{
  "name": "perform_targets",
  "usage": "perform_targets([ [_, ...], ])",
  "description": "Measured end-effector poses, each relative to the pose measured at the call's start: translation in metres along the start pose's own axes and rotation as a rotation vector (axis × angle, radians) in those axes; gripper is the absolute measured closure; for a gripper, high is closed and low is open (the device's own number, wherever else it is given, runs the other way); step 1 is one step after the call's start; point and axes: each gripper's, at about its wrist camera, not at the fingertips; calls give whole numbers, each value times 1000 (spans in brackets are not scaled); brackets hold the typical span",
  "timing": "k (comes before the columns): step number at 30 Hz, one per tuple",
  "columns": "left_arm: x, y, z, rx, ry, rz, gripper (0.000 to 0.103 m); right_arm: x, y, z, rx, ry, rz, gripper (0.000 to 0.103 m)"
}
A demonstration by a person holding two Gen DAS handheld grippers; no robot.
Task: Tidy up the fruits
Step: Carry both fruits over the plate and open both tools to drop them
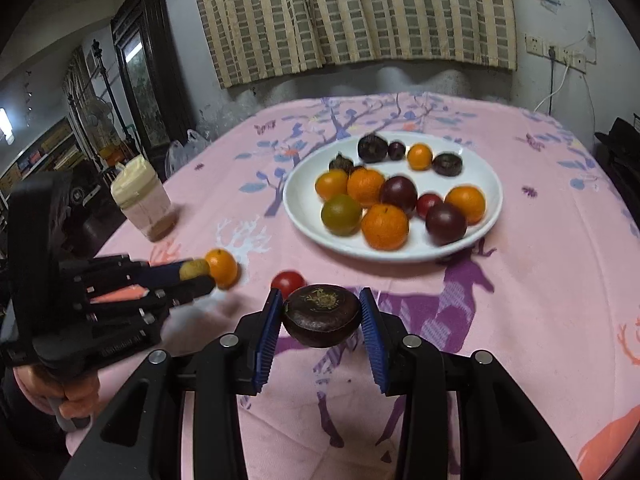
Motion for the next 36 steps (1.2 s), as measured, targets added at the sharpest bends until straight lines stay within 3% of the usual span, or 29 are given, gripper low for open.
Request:
perform_targets([
  [6, -8, 4, 75, 68, 11, -29, 78, 24, 6, 46, 89, 19, -87, 63],
  [11, 1, 59, 120, 41, 35, -58, 78, 58, 47, 79, 81, 95, -120, 63],
  [18, 5, 136, 152, -33, 54, -70, 78, 81, 96, 90, 38, 113, -160, 63],
  [19, 5, 141, 153, -38, 55, -66, 78, 82, 97, 89, 43, 109, -163, 62],
  [20, 5, 146, 154, -44, 57, -51, 75, 82, 97, 89, 48, 105, -164, 53],
  [21, 4, 148, 154, -45, 56, -29, 53, 83, 96, 88, 47, 100, -167, 47],
  [22, 3, 147, 154, -42, 50, 3, 21, 82, 94, 88, 47, 98, -170, 40],
  [23, 2, 143, 153, -26, 40, 29, 12, 81, 91, 87, 48, 95, -174, 40],
  [25, 0, 123, 148, 27, 29, 38, 11, 72, 79, 85, 53, 70, -196, 40],
  [29, -6, 75, 129, 47, 53, 45, 6, 43, 52, 75, 84, 0, -185, 38],
  [36, -46, 9, 55, 87, -81, 26, 5, -23, 38, 31, 18, -128, -61, 38],
])
Point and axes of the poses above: each gripper's, at about its wrist camera, not at the fingertips, and y roughly the way its jaws point, x to its right, z to its top, and after that the axes turned 8 degrees about -z, right-handed
